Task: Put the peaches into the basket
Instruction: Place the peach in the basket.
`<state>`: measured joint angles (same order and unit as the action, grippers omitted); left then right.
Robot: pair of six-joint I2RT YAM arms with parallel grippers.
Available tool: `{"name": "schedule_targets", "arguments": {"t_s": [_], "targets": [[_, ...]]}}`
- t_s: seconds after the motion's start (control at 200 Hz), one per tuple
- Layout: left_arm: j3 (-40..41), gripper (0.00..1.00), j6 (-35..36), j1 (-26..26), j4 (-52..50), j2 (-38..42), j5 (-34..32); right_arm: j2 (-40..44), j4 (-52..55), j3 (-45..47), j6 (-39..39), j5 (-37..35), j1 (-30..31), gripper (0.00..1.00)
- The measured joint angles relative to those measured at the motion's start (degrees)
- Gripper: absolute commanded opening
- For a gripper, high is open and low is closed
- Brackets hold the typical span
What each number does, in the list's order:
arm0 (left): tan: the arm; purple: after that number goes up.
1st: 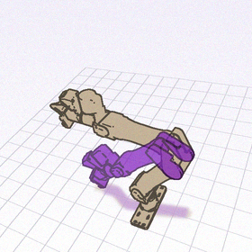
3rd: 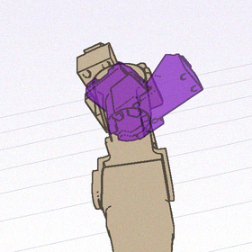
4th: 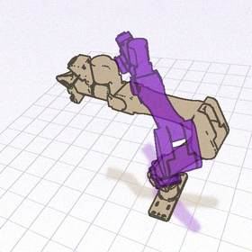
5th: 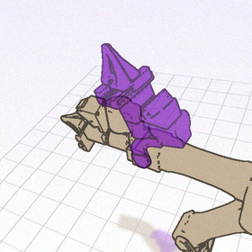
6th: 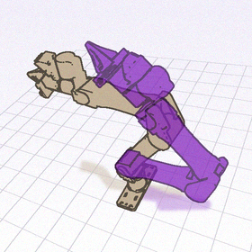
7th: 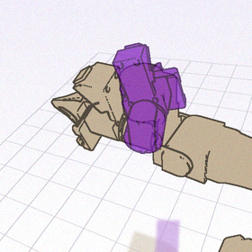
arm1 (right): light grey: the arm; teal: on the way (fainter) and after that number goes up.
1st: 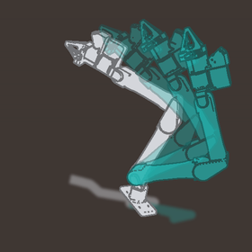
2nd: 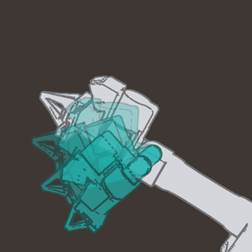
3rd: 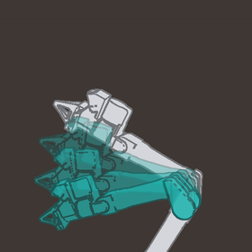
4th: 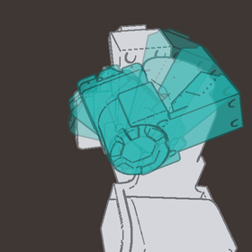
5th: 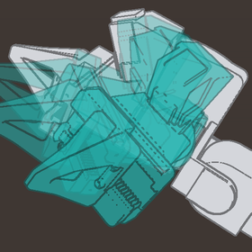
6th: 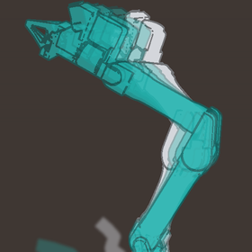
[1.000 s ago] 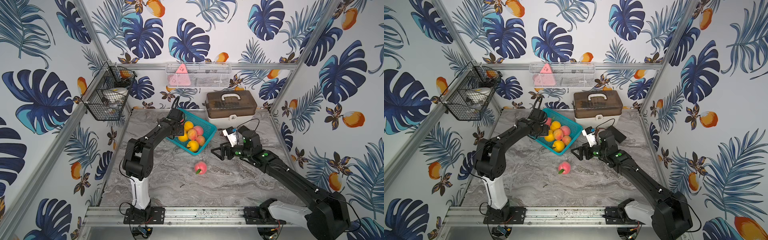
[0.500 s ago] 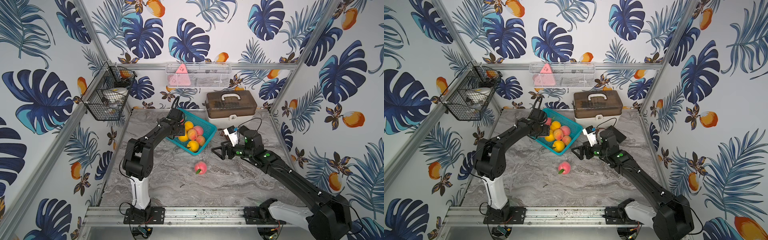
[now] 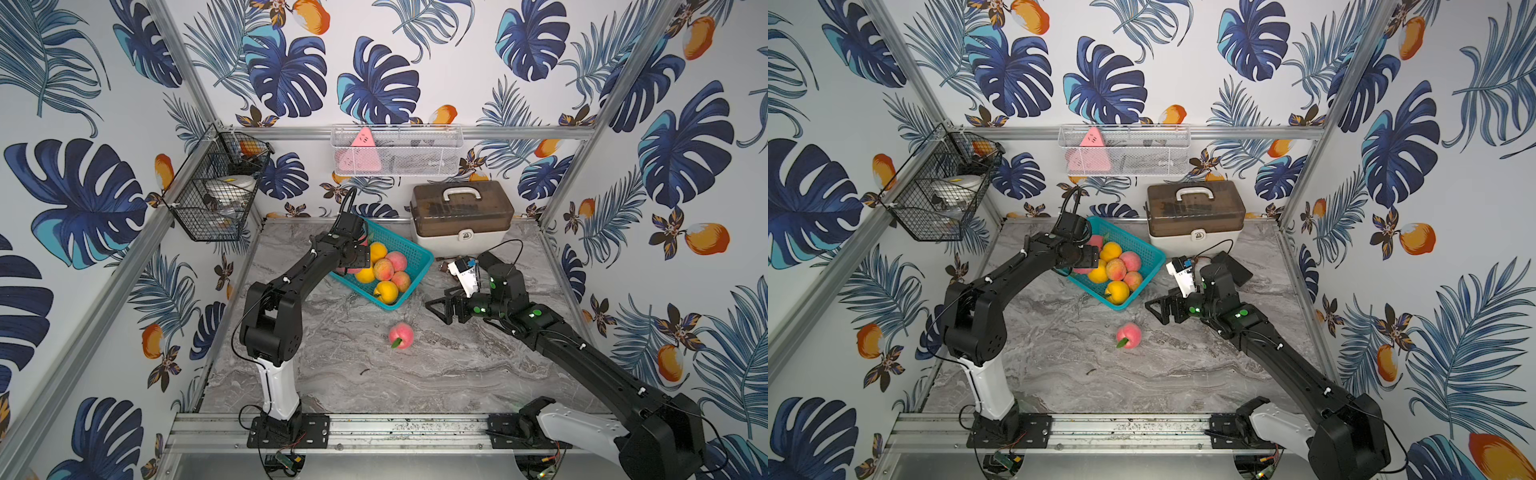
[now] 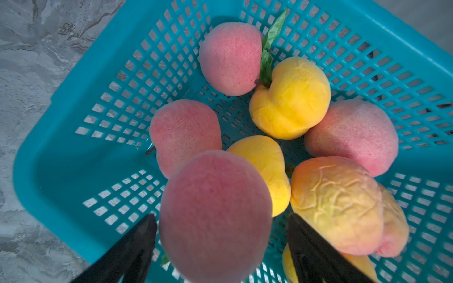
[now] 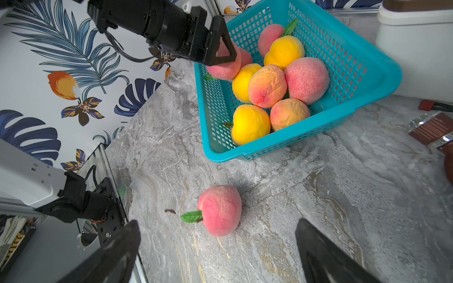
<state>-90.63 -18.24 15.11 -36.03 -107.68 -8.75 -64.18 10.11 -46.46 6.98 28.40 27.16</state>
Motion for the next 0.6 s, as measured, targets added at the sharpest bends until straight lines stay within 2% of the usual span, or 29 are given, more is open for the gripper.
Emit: {"name": "schedule_targets", "arguments": {"t_s": [0.3,0.601], "targets": [[2.45,0.88,0.11,0.02,-0.66,4.35,1.01,1.38,0.31,1.84,1.16,0.31,0.5,1.0],[8.28,0.93,-0.59,0.68,-1.75,10.86,3.23,2.12,2.6,3.34,5.35,-3.1,3.13,1.0]]}}
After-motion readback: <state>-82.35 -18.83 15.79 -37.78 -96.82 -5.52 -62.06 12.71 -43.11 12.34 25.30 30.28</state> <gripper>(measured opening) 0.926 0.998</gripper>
